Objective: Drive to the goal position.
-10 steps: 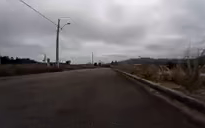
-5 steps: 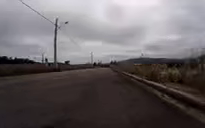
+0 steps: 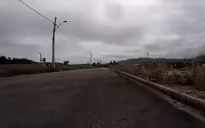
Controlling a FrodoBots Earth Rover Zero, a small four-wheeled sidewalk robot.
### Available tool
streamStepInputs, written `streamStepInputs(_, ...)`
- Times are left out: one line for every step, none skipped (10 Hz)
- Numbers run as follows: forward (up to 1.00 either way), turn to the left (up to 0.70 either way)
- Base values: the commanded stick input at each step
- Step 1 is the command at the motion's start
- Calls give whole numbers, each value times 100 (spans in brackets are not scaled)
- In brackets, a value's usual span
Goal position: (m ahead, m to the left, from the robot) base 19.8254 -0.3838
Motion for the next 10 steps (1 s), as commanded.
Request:
streamStepInputs(70, 0)
streamStepInputs(70, 0)
streamStepInputs(70, 0)
streamStepInputs(70, 0)
streamStepInputs(70, 0)
streamStepInputs(70, 0)
streamStepInputs(70, 0)
streamStepInputs(70, 0)
streamStepInputs(70, 0)
streamStepInputs(70, 0)
